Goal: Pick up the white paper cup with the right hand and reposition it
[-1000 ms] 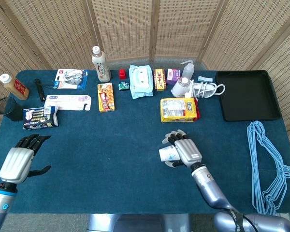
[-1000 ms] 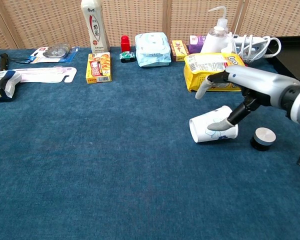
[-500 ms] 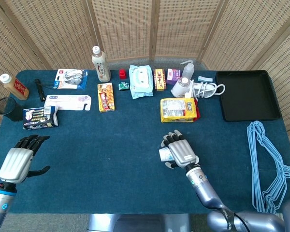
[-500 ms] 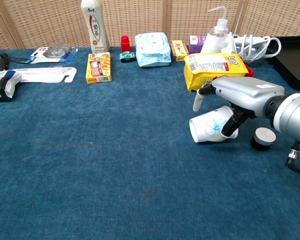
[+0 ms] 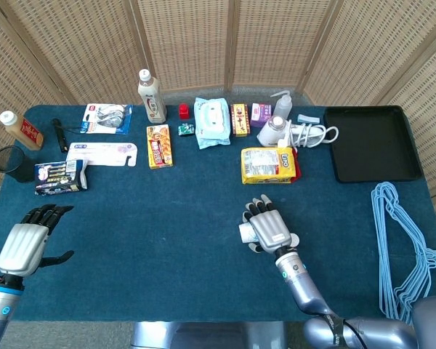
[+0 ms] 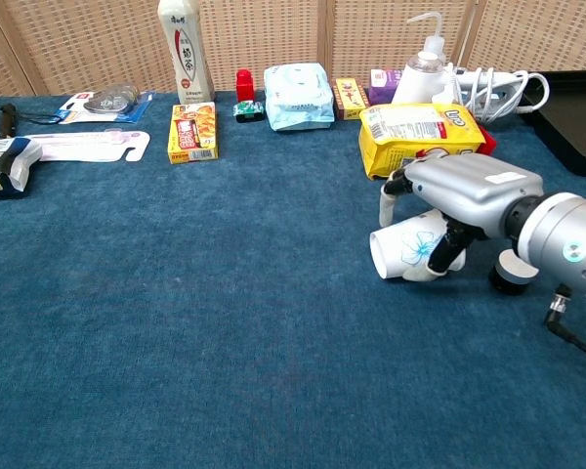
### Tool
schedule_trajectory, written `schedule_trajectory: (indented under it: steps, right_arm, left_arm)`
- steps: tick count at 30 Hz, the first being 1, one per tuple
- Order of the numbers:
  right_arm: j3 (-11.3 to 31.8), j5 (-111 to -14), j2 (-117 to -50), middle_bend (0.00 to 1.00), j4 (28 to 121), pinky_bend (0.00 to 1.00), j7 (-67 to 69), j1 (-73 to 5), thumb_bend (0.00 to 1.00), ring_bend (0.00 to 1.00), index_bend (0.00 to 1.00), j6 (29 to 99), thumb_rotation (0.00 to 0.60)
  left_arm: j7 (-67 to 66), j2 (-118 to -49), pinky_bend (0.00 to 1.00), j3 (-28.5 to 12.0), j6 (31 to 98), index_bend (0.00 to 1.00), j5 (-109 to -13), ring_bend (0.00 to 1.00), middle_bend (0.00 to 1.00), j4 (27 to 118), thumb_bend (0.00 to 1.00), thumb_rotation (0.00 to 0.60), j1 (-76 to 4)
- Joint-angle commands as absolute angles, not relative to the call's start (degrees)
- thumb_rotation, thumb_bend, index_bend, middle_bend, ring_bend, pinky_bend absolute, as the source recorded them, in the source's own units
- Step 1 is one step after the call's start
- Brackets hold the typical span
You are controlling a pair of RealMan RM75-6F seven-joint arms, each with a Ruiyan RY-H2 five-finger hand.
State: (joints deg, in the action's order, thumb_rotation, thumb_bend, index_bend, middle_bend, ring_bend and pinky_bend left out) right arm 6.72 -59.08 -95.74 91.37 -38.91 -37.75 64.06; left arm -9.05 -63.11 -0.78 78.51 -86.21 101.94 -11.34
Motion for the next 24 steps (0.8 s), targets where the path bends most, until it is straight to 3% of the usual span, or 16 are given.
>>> schedule_trajectory:
  steps: [1,13,24]
  right_arm:
    - [6.6,-58.6,-96.3,0.22,91.0,0.04,-39.5,-37.9,0.23,0.12,0.37,63.9,0.546]
    - [6.3,-60.8,-97.7,0.25,88.0,0.04,-40.9,-38.2,0.24,0.14,0.48,65.4,0.545]
    - [12.2,-56.4,-93.0,0.27,95.2,0.05,-25.9,-35.5,0.24,0.16,0.49,63.0,0.548]
  left_arm:
    - [-9.0,-63.1,0.18,-0.7,78.3,0.16,-86.2,0.17,0.25,101.8,0.14,0.471,-11.4]
    - [-8.5,-63.2,0.18,-0.8,78.4,0.16,-86.0,0.17,0.25,101.4,0.14,0.472,-11.2]
    - [-8.9,-63.6,0.18,-1.1,77.9,0.16,-85.9,0.17,0.25,101.4,0.14,0.469,-11.7]
